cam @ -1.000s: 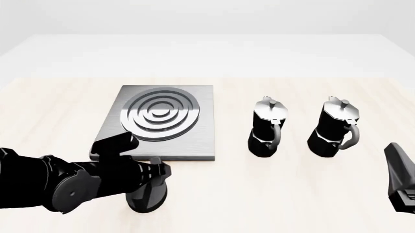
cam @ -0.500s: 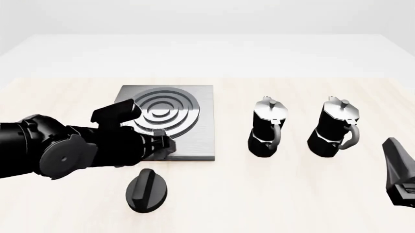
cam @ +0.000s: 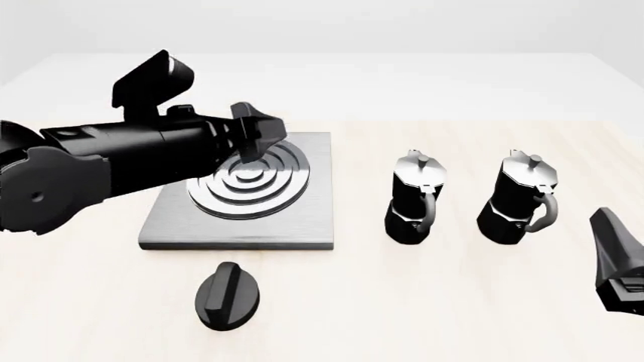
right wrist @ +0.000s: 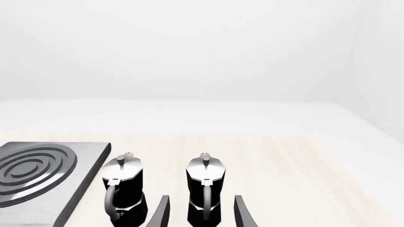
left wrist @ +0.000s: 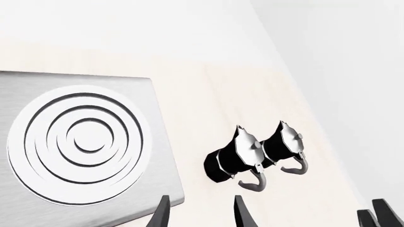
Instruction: Turn off the stove.
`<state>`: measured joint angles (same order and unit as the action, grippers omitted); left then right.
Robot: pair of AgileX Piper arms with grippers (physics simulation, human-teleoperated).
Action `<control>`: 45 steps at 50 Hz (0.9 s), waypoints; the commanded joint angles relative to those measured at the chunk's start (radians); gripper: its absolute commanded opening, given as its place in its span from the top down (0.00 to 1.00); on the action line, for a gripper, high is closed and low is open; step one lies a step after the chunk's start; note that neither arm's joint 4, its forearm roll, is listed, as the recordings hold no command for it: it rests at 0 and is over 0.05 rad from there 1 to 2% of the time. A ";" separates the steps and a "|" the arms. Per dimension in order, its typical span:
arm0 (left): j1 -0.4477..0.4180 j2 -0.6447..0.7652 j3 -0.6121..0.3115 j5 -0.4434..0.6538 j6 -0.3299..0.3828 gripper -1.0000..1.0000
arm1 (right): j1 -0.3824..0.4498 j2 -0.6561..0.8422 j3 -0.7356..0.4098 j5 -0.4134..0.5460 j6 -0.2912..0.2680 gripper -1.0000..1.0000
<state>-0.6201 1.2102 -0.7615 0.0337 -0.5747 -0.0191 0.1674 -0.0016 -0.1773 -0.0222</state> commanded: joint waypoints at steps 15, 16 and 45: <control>0.099 -0.276 -0.014 0.181 0.054 0.00 | 0.012 -0.107 -0.022 0.112 -0.008 0.00; 0.099 -0.276 -0.014 0.181 0.054 0.00 | 0.012 -0.107 -0.022 0.112 -0.008 0.00; 0.120 -0.625 0.143 0.292 -0.010 0.00 | 0.019 -0.071 -0.032 0.074 -0.011 0.00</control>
<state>-0.5068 0.7095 -0.6887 0.2882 -0.5583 -0.0020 0.0812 -0.0333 -0.0860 -0.0322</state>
